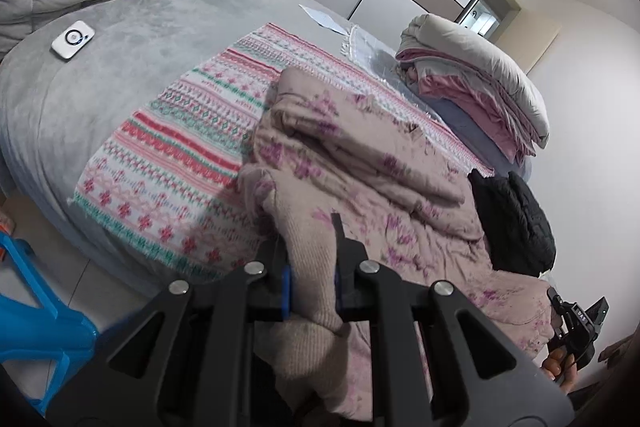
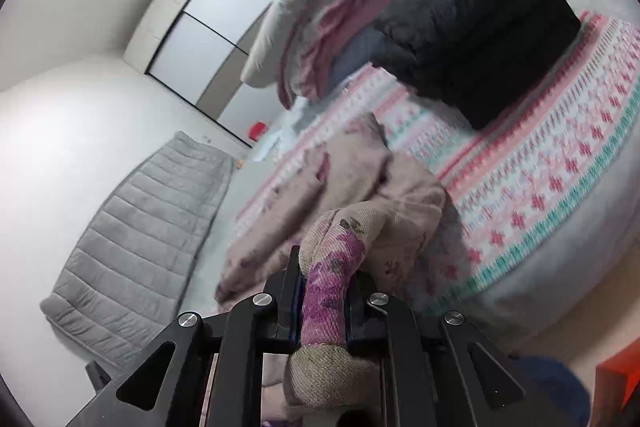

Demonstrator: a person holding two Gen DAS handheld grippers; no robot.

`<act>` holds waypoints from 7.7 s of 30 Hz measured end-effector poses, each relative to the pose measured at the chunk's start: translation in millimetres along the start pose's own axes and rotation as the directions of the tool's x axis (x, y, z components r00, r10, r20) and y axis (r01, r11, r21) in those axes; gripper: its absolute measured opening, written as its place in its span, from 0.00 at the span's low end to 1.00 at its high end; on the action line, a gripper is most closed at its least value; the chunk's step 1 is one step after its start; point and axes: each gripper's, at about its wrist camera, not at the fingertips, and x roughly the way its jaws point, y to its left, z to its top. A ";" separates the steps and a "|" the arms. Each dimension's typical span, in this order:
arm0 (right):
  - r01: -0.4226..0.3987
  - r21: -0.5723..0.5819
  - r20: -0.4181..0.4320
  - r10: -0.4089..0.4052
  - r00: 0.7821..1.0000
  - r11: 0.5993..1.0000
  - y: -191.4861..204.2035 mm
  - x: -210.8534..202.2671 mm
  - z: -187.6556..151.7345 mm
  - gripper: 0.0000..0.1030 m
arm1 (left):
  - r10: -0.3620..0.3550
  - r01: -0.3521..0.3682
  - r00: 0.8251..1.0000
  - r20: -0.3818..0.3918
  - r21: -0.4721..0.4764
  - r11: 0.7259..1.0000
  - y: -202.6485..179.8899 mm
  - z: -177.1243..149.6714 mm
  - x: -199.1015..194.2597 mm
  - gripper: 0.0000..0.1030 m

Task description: Fold large clothes

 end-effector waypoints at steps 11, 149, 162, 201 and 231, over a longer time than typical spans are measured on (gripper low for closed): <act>-0.033 0.070 -0.024 0.035 0.999 0.997 11.2 83.5 48.6 0.16 | -0.011 0.011 1.000 -0.006 -0.083 0.997 -10.5 69.4 54.9 0.16; 0.171 -0.233 -0.308 -0.240 0.921 0.957 50.1 351.3 94.8 0.67 | 0.252 0.112 0.884 -0.395 0.701 0.704 -281.0 140.2 490.5 0.09; 0.177 -0.239 -0.293 -0.245 0.924 0.955 52.5 348.3 94.0 0.67 | 0.270 -0.075 0.941 -0.205 0.651 0.756 -308.7 167.7 495.0 0.06; 0.332 -0.428 -0.232 -0.457 0.859 0.841 32.3 354.4 86.7 0.67 | 0.215 -0.212 0.963 -0.163 0.036 0.977 -32.3 153.1 329.5 0.38; 0.464 -0.075 -0.260 -0.466 0.845 0.883 -72.2 322.3 117.9 0.77 | 0.252 -0.255 0.947 -0.201 0.011 0.967 -14.6 146.0 322.0 0.15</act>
